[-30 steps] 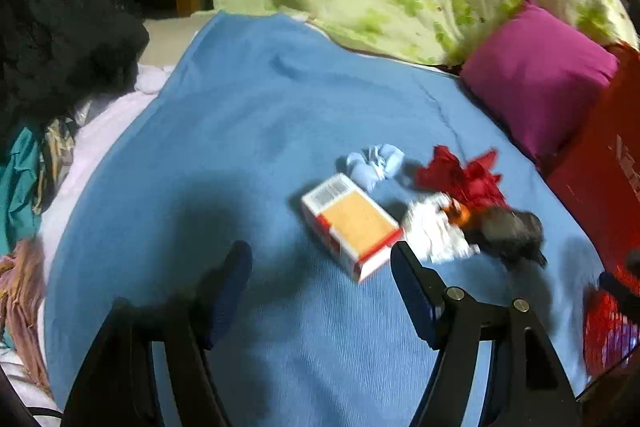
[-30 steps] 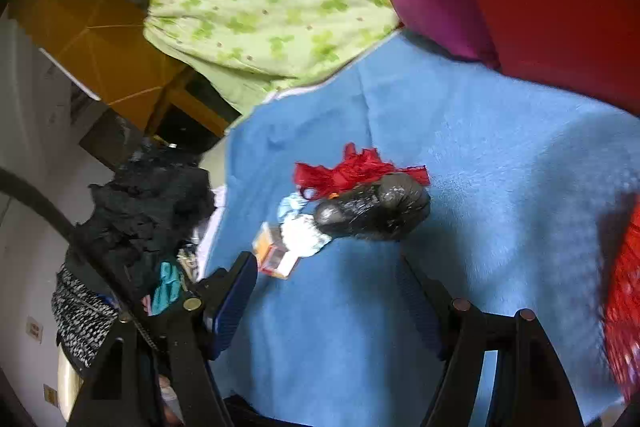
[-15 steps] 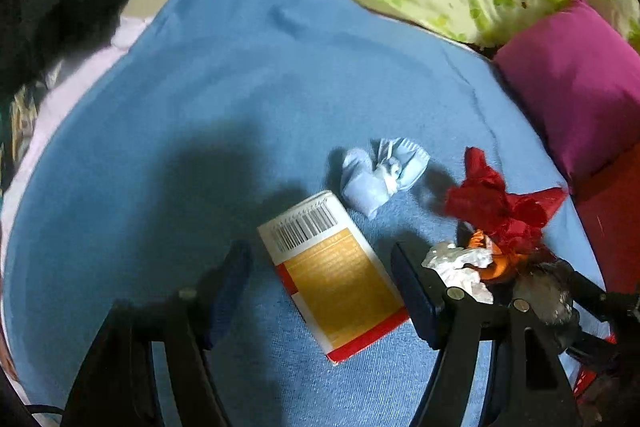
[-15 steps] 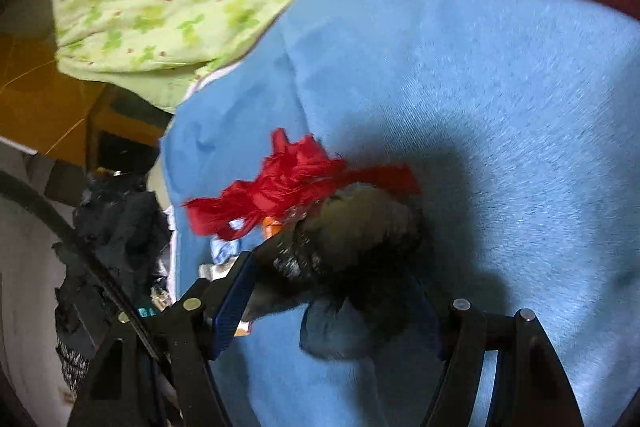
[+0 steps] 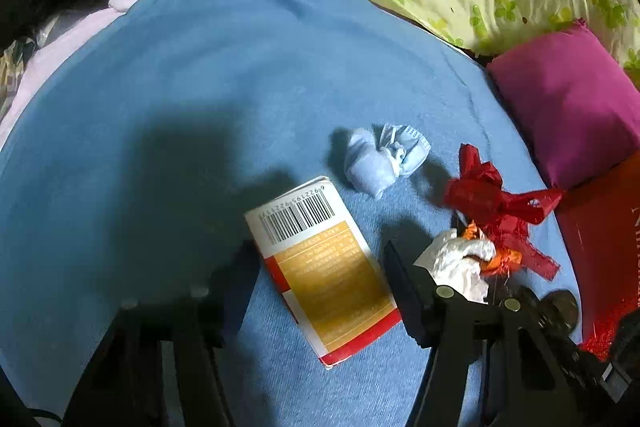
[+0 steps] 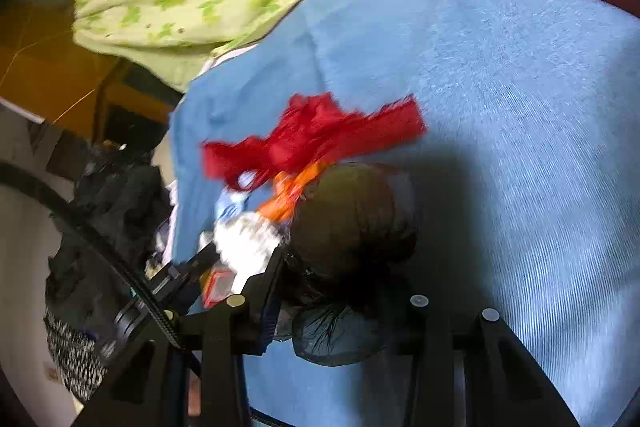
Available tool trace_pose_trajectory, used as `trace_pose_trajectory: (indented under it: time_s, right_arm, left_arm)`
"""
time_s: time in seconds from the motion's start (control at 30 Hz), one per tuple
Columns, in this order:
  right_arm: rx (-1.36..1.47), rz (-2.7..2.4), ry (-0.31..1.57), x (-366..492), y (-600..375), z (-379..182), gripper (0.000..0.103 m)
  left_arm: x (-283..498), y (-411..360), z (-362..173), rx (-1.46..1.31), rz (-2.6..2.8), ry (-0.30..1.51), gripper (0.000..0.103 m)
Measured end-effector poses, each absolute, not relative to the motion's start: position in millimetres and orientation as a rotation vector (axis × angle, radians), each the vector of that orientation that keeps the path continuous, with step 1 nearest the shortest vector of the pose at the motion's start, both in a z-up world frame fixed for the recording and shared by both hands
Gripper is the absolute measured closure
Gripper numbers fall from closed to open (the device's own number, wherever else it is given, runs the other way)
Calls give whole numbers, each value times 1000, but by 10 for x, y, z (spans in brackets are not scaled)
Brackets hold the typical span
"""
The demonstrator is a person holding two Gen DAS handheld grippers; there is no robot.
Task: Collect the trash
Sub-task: 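Grasp the black plastic bag with the right tool while the left grasps the white-orange box, then lift the black bag and white-orange box and carry them toward the red basket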
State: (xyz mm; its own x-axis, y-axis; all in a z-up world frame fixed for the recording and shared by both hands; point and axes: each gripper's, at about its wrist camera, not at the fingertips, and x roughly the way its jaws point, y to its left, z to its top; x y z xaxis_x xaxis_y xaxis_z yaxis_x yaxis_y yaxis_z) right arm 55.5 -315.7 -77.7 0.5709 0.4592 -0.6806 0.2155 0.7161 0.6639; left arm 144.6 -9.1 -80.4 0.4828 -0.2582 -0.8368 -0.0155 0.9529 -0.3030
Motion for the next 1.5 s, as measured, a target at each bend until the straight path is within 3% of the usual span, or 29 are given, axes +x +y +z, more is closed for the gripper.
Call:
trace_pose_trajectory:
  time_s: [0.6, 1.5]
  right_arm:
    - [551, 251, 859, -443, -2831, -52, 61]
    - [444, 176, 538, -1655, -3179, 1097, 61]
  left_arm:
    - [617, 232, -495, -307, -160, 967, 47]
    - [-1148, -649, 1155, 148, -250, 488, 46]
